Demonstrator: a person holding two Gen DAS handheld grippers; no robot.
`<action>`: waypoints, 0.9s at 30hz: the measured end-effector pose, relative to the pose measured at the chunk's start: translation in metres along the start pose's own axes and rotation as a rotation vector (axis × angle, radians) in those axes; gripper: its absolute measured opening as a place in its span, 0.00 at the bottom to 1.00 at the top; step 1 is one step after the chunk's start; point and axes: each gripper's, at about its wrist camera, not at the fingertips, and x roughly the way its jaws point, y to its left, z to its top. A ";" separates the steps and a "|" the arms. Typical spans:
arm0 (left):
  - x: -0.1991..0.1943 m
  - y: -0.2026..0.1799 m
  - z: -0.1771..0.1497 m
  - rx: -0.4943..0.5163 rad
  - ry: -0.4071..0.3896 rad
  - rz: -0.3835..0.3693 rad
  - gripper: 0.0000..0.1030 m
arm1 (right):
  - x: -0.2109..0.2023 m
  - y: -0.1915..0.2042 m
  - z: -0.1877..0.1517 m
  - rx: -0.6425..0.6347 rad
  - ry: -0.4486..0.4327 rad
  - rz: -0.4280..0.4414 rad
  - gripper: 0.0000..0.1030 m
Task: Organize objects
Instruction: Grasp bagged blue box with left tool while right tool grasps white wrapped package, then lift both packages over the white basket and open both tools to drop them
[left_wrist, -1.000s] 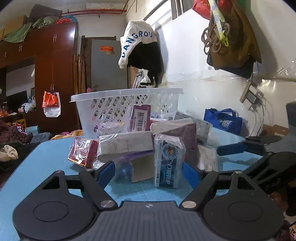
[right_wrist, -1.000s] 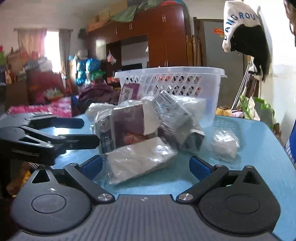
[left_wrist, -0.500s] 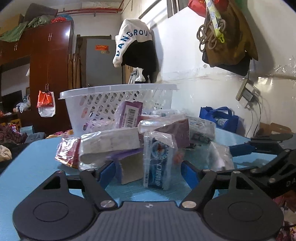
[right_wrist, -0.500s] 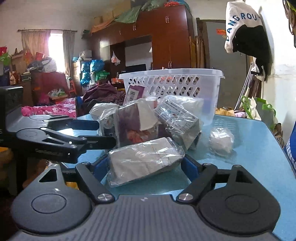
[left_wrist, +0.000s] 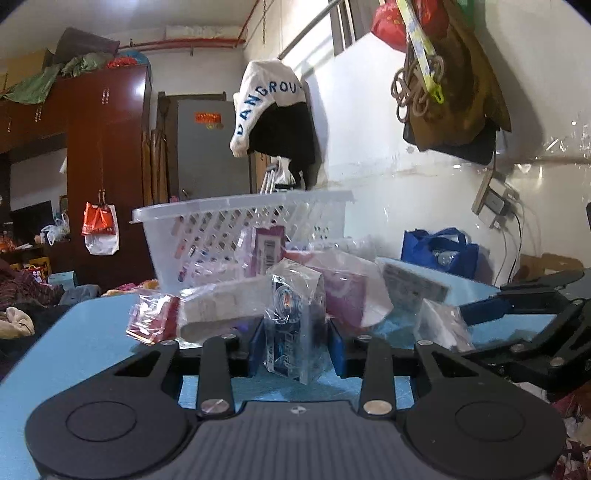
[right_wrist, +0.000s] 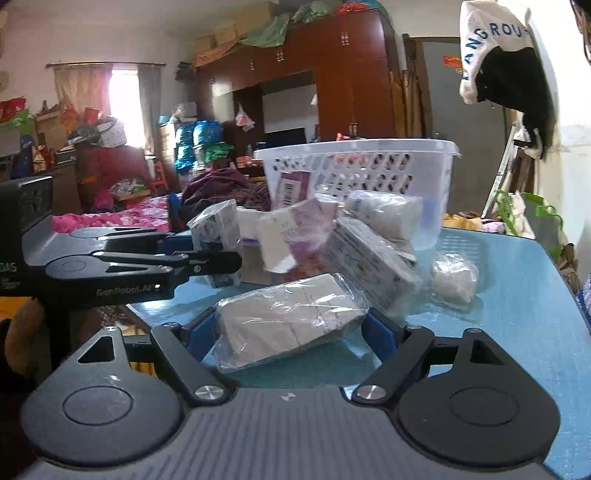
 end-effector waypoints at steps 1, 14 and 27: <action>-0.002 0.002 0.001 -0.003 -0.005 0.002 0.39 | -0.001 0.001 0.001 0.000 -0.002 0.007 0.82; -0.004 0.020 0.006 -0.041 -0.006 0.031 0.39 | -0.002 0.005 0.002 -0.002 0.009 0.010 0.82; -0.010 0.031 0.020 -0.076 -0.047 0.030 0.39 | -0.020 -0.004 0.030 0.017 -0.108 -0.078 0.82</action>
